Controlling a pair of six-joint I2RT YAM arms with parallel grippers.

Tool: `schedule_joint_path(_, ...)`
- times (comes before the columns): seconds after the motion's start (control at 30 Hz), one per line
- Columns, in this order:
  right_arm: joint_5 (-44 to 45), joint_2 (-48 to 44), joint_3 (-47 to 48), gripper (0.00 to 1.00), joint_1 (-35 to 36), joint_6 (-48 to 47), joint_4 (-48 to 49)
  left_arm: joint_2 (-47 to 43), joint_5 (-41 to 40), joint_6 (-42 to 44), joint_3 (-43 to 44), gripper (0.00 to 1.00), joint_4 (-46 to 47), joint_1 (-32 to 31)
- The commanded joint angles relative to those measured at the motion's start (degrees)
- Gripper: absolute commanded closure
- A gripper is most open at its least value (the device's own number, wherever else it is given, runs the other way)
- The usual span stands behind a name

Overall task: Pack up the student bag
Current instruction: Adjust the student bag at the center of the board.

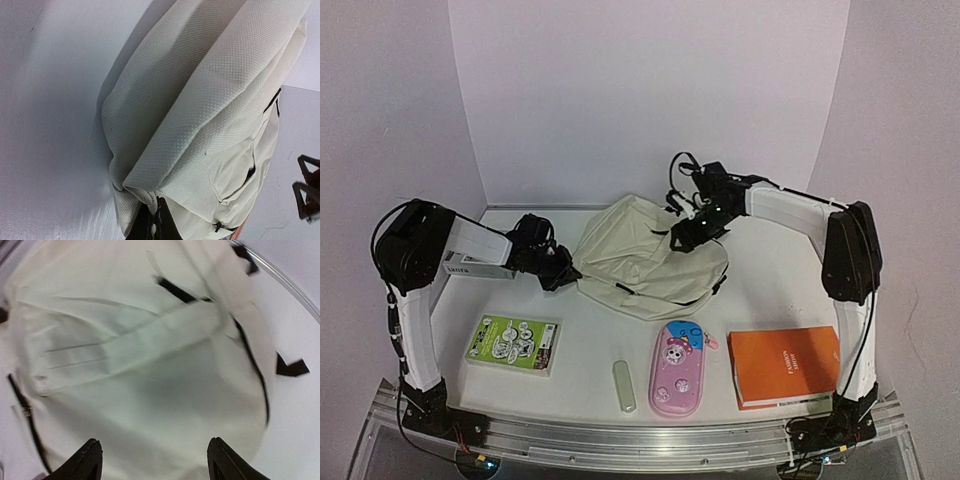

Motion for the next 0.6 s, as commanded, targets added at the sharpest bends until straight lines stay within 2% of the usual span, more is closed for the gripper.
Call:
schedule_joint_path(0.0,-3.8,-2.3,-0.07,0.34,8.35,-0.01,-0.39,-1.99,-0.44,-3.07,0.09,1.0,2.95,-0.91)
schedule_joint_path(0.23,-3.95,5.6,6.87,0.4,13.52,1.52,-0.86,-1.59,-0.42,-3.31,0.23,1.0,2.93,-1.24)
schedule_joint_path(0.57,-0.17,13.89,13.09,0.48,15.53,1.6,-1.09,-1.68,-0.85,-3.07,0.09,1.0,2.63,-1.27)
